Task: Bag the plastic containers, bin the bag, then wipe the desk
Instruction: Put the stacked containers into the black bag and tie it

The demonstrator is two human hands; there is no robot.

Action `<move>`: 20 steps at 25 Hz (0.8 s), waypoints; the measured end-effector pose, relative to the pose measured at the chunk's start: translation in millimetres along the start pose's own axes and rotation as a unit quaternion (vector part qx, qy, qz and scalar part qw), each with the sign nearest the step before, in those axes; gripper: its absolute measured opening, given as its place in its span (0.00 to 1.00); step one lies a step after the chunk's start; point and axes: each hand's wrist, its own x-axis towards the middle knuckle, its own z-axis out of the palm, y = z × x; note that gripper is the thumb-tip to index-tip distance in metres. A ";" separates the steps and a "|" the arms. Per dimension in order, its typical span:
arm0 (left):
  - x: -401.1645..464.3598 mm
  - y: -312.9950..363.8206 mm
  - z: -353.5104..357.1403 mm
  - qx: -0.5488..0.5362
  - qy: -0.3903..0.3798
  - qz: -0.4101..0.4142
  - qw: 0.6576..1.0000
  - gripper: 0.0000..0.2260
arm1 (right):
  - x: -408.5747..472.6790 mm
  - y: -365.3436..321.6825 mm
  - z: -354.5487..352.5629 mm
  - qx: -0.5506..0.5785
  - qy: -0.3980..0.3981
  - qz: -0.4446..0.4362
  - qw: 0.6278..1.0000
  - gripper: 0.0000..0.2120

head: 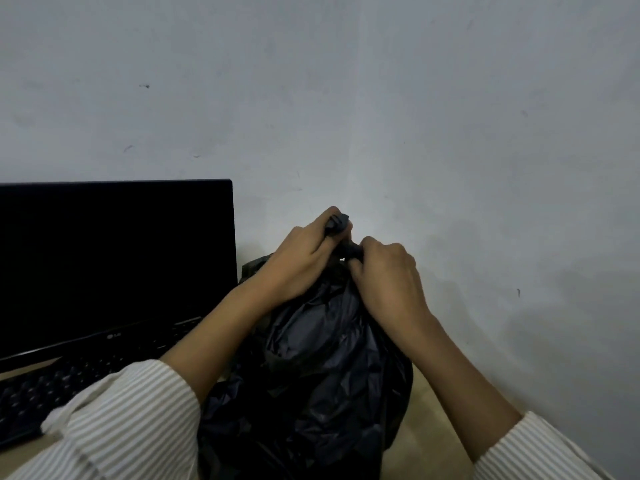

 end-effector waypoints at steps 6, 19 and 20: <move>-7.1 -5.3 12.8 -0.008 0.078 0.034 0.996 0.06 | 0.5 0.4 -13.5 0.447 -0.175 0.083 0.873 0.06; -17.7 -22.2 19.6 0.043 0.095 0.099 0.990 0.09 | -3.3 16.3 -11.0 0.513 -0.193 0.056 0.834 0.17; -17.3 -21.9 18.9 0.049 0.101 0.101 0.989 0.08 | -3.3 19.8 -12.6 0.560 -0.210 0.073 0.798 0.17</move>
